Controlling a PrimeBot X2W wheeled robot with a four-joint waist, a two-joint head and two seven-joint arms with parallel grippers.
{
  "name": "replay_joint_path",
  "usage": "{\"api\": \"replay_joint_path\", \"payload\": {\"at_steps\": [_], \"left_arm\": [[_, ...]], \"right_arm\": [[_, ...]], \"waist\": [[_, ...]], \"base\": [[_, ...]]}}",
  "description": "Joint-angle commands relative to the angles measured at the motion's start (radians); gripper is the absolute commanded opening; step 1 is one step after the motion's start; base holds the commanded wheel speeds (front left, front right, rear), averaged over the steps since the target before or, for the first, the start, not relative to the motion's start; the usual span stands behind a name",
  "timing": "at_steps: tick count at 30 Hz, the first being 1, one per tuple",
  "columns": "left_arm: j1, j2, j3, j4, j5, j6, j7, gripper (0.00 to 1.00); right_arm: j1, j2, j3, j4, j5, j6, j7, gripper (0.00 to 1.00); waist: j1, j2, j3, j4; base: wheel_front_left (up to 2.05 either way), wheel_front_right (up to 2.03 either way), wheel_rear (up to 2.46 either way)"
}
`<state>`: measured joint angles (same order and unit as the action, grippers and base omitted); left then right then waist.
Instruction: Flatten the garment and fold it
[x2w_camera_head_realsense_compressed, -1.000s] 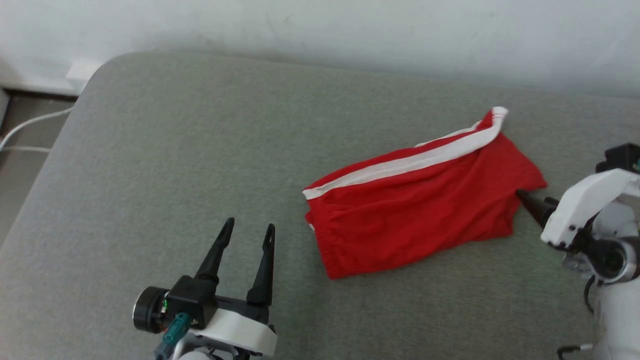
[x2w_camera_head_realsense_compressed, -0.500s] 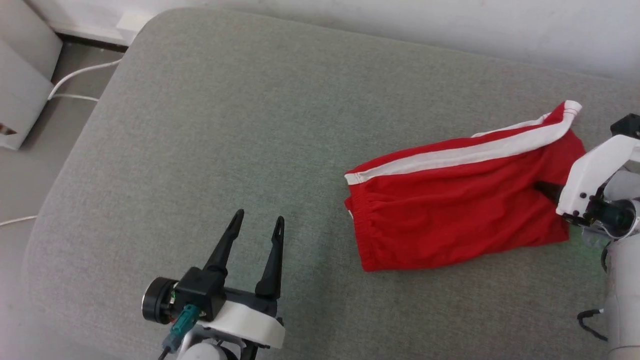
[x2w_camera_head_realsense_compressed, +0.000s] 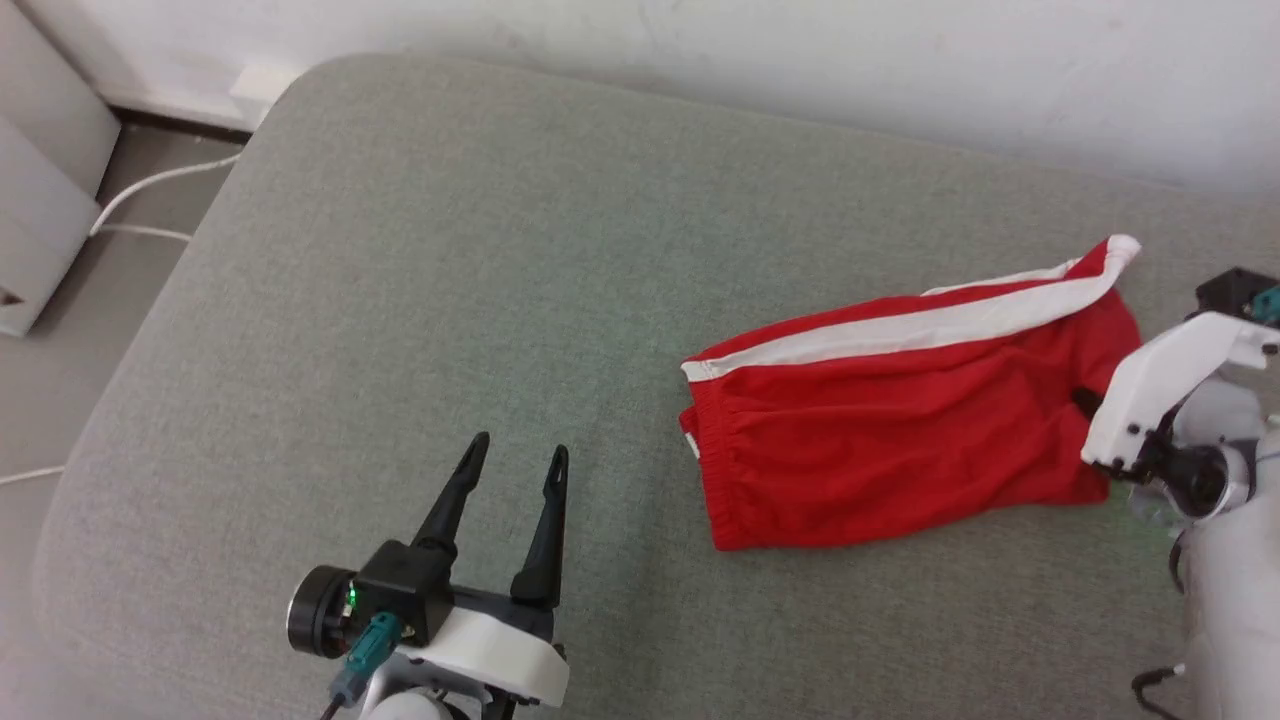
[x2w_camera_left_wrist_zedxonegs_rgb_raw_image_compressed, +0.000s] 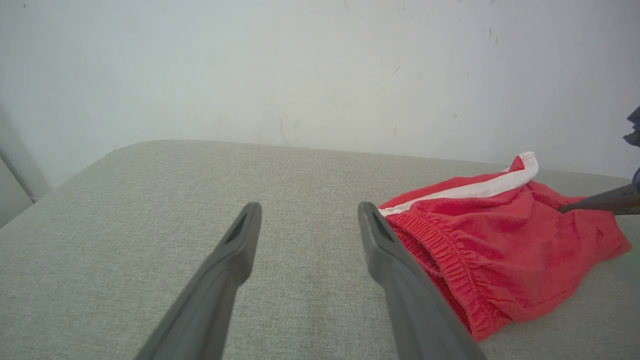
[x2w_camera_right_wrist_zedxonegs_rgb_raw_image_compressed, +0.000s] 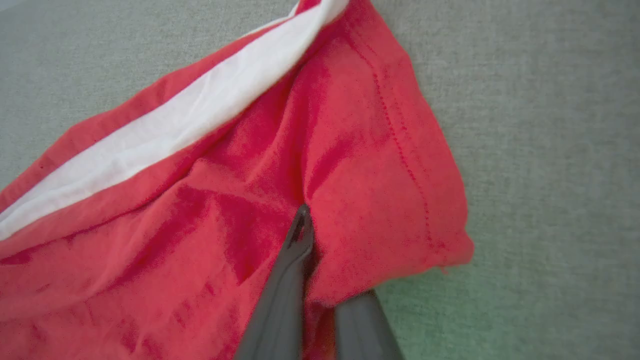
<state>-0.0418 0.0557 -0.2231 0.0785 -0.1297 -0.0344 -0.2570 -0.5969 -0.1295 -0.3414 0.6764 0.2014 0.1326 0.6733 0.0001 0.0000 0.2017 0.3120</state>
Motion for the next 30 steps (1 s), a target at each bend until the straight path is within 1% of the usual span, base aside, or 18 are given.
{"api": "replay_joint_path", "payload": {"at_steps": [1, 7, 12, 15, 18, 19, 22, 26, 30], "left_arm": [[0.014, -0.005, 0.006, 0.006, 0.005, -0.008, -0.005, 1.0], [0.044, -0.005, 0.015, 0.015, 0.007, -0.013, -0.005, 1.0], [0.064, -0.005, 0.015, 0.019, 0.004, -0.017, -0.005, 1.0], [0.076, -0.005, 0.014, 0.02, 0.001, -0.016, -0.005, 1.0], [0.085, -0.005, 0.01, 0.022, -0.001, -0.016, -0.005, 1.0], [0.085, -0.005, 0.01, 0.022, -0.001, -0.016, -0.005, 1.0], [0.091, -0.005, 0.006, 0.025, -0.004, -0.018, -0.005, 1.0], [0.097, -0.005, 0.002, 0.04, -0.004, -0.024, -0.005, 1.0], [0.094, -0.005, -0.011, 0.072, -0.021, -0.032, -0.005, 1.0]], "right_arm": [[0.042, 0.002, 0.019, -0.006, 0.032, -0.002, -0.024, 0.0], [0.151, -0.011, 0.081, -0.095, 0.13, -0.002, -0.056, 0.0], [0.261, -0.025, 0.102, -0.175, 0.15, -0.002, -0.071, 0.0], [0.325, -0.009, 0.092, -0.217, 0.156, -0.002, -0.08, 0.0], [0.378, 0.014, 0.058, -0.252, 0.16, -0.002, -0.087, 0.0], [0.378, 0.014, 0.058, -0.252, 0.16, -0.002, -0.087, 0.0], [0.425, 0.04, 0.035, -0.289, 0.171, -0.002, -0.089, 0.0], [0.471, 0.059, 0.034, -0.326, 0.17, -0.002, -0.1, 0.0], [0.489, 0.067, 0.047, -0.346, 0.159, -0.002, -0.134, 0.0]], "waist": [[-0.0001, 0.0, -0.049, -0.036], [-0.0001, 0.0, -0.104, -0.079], [-0.0001, 0.0, -0.139, -0.098], [-0.0001, 0.0, -0.155, -0.109], [-0.0001, 0.0, -0.166, -0.117], [-0.0001, 0.0, -0.166, -0.117], [-0.0001, 0.0, -0.169, -0.124], [-0.0001, 0.0, -0.171, -0.138], [-0.0001, 0.0, -0.169, -0.147]], "base": [[0.0, 0.0, 0.0], [0.0, 0.0, 0.0], [0.0, 0.0, 0.0], [0.0, 0.0, 0.0], [0.0, 0.0, 0.0], [0.0, 0.0, 0.0], [0.0, 0.0, 0.0], [0.0, 0.0, 0.0], [0.0, 0.0, 0.0]]}}
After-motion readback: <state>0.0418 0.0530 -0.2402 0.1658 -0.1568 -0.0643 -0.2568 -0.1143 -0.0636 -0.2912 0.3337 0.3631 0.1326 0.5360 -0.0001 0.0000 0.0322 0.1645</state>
